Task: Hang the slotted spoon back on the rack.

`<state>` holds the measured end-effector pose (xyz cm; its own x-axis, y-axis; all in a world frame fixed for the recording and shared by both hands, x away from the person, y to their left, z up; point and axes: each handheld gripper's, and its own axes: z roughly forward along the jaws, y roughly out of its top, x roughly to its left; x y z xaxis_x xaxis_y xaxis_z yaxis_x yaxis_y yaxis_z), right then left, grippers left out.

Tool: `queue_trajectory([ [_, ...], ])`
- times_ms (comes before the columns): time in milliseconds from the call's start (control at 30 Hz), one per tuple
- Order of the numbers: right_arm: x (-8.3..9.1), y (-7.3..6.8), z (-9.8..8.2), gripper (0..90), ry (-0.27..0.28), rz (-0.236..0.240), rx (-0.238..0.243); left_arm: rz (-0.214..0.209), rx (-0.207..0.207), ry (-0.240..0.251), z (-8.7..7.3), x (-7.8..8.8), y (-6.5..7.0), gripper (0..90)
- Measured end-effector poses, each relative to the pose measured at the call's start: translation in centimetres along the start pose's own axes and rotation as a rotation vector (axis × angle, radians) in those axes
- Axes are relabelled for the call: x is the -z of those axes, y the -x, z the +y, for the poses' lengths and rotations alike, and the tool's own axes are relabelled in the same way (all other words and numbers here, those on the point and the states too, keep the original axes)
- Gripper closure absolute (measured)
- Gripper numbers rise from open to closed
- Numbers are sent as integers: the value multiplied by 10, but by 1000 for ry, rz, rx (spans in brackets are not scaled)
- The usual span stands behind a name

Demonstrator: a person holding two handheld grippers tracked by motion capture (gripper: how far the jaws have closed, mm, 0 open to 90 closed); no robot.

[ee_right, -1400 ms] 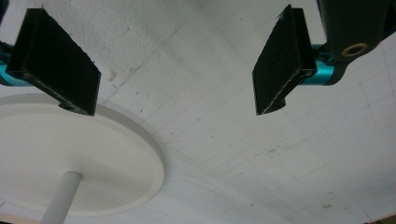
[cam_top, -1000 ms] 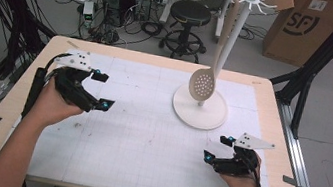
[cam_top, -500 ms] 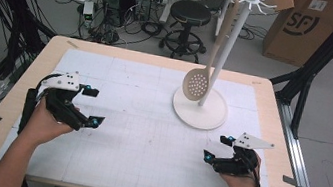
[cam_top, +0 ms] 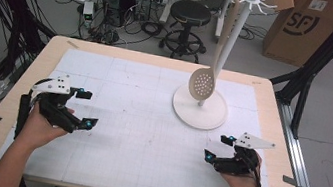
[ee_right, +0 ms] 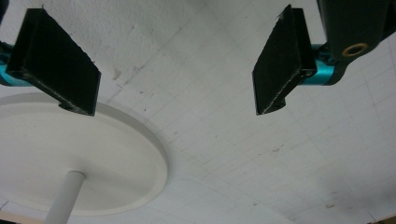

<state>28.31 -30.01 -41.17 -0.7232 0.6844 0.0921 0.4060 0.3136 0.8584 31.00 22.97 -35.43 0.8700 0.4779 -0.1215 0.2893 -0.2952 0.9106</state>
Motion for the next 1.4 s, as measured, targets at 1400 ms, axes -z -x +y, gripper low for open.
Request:
queue_trajectory([
  [1400, -10, 0, 3, 140, -25, 10, 10, 51, 32, -94, -30, -26, 0, 17],
])
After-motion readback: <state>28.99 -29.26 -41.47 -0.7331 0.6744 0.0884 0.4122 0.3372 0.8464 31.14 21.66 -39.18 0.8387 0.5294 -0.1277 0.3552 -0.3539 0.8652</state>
